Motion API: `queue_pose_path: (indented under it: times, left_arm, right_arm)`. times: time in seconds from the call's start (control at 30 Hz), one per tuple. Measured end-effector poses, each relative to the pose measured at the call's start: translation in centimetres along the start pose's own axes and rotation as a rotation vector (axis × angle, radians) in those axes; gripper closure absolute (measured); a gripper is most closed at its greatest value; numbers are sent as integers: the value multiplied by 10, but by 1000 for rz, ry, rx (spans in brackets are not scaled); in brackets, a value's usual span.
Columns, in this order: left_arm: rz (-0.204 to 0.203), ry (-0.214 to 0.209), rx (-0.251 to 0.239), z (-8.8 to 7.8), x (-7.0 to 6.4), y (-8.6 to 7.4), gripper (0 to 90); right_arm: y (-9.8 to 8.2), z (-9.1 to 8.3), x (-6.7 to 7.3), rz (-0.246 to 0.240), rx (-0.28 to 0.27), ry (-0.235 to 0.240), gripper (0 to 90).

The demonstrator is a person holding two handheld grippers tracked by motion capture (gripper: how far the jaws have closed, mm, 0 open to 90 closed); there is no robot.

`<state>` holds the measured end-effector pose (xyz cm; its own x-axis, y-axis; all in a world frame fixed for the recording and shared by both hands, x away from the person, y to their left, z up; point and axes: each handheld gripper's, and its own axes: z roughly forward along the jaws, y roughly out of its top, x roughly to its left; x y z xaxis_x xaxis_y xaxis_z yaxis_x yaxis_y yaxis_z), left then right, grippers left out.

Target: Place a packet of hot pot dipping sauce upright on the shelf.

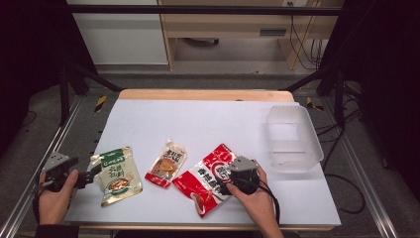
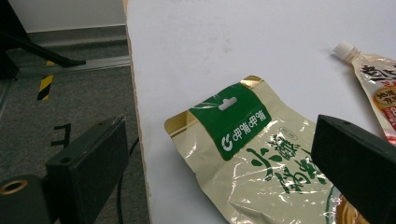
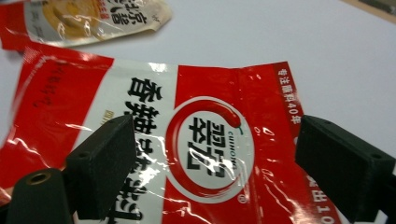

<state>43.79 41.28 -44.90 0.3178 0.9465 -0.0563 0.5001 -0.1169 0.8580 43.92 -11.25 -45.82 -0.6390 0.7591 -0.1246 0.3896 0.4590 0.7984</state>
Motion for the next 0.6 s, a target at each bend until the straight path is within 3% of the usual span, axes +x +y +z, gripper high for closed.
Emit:
queue_pose_path:
  times: [0.07, 0.2, 0.5, 0.6]
  left_arm:
    - [-1, 4, 16, 1, 2, 0, 43]
    - [-11, 12, 40, 4, 6, -2, 48]
    - [-22, 14, 59, 6, 17, -8, 60]
    - [-20, -14, 73, 11, 17, -9, 97]
  right_arm:
    - [-2, 1, -1, -30, -6, -22, 137]
    - [-3, 1, -2, -35, -13, -36, 152]
    - [-3, 2, 2, -59, 11, -26, 147]
    - [-3, 4, 2, -53, 26, -24, 146]
